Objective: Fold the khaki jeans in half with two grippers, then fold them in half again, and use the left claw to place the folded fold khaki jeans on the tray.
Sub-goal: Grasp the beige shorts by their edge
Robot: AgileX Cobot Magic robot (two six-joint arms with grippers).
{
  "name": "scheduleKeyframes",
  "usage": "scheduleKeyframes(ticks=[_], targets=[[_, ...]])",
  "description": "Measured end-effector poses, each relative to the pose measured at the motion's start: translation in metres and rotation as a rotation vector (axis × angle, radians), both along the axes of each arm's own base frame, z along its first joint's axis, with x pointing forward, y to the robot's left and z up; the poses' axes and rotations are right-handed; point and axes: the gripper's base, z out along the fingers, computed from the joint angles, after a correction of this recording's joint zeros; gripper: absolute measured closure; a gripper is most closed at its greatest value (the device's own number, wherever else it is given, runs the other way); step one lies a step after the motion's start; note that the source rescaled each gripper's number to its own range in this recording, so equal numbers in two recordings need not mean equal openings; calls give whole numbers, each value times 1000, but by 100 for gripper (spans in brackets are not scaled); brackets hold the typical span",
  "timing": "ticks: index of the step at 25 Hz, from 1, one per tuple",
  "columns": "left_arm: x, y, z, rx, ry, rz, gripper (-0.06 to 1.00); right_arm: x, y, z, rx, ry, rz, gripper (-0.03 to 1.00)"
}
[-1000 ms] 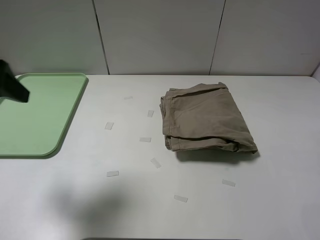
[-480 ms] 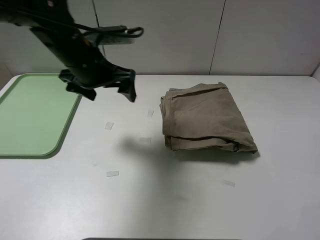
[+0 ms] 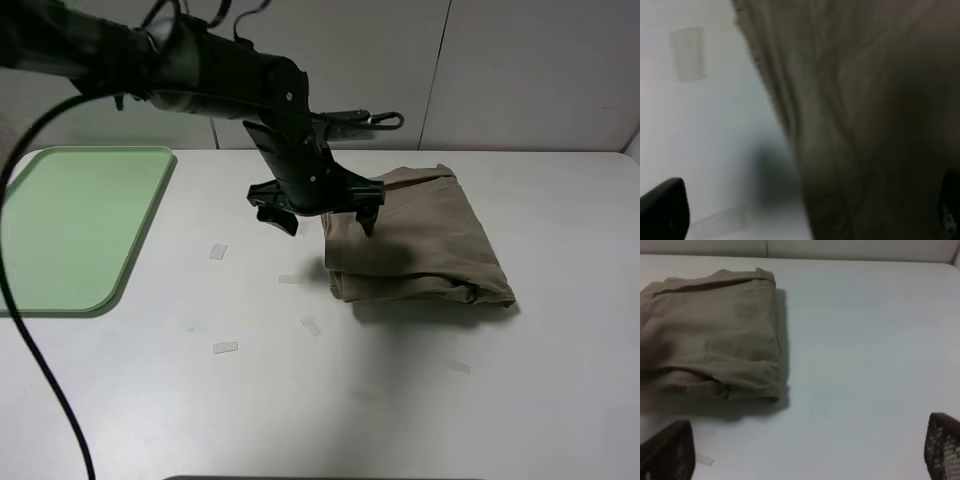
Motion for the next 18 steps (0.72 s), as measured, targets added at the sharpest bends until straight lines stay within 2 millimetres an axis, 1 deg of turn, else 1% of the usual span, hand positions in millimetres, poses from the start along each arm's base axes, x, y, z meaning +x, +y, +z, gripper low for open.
scheduleKeyframes(ticks=[4, 10, 15, 18], targets=[[3, -12, -17, 1, 23, 25, -5, 0, -1, 0, -3, 0, -15, -3], [5, -18, -37, 9, 48, 58, -5, 0, -1, 0, -2, 0, -17, -3], [9, -21, -49, -16, 25, 78, -5, 0, -1, 0, -3, 0, -17, -3], [13, -24, -51, -45, -2, 89, -5, 0, -1, 0, -3, 0, -17, -3]])
